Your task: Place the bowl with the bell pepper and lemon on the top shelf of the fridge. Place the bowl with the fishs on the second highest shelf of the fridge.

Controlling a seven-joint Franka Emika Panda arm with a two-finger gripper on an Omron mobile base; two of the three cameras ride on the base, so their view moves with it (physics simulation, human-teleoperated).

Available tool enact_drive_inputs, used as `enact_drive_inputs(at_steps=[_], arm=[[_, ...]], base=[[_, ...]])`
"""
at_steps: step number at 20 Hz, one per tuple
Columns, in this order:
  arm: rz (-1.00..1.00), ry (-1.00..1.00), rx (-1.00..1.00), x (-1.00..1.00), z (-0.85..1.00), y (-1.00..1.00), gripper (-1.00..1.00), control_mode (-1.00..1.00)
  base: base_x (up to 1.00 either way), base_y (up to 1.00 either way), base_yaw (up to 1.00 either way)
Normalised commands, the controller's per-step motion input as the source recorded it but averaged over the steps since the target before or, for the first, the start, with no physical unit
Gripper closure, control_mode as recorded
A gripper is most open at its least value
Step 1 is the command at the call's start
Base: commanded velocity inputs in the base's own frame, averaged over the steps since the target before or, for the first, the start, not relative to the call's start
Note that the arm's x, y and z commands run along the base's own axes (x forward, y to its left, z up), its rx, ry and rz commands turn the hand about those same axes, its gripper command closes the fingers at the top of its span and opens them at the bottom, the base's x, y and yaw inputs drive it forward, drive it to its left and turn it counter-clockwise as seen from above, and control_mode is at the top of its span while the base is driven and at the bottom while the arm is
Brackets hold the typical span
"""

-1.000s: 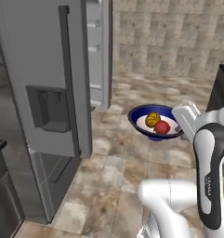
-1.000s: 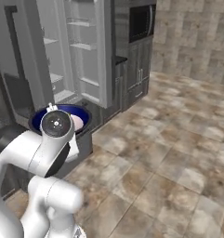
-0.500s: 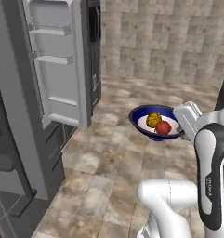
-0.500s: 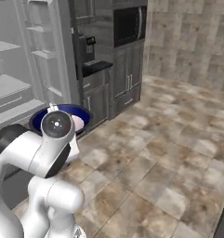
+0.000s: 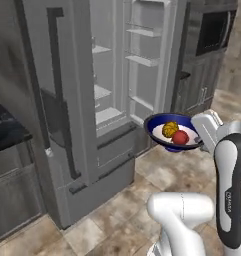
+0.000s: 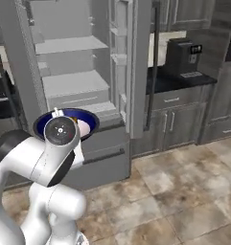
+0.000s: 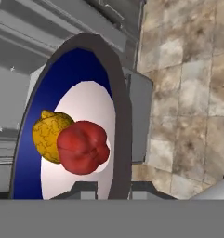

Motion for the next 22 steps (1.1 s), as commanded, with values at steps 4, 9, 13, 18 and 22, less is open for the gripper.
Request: enact_drive_inputs(at_steps=[4,9,13,18,22], arm=[[0.0,0.0,0.0,0.0,0.0,0.0,1.0,1.0],[0.0,0.0,0.0,0.0,0.0,0.0,1.0,1.0],[0.0,0.0,0.0,0.0,0.0,0.0,1.0,1.0],[0.0,0.0,0.0,0.0,0.0,0.0,1.0,1.0],[0.0,0.0,0.0,0.0,0.0,0.0,1.0,1.0]], base=[[0.0,-0.17,0.99],[0.14,-0.82,0.71],[0.33,-0.86,0.2],[0.17,-0.87,0.0],[0.49,-0.06,0.0]])
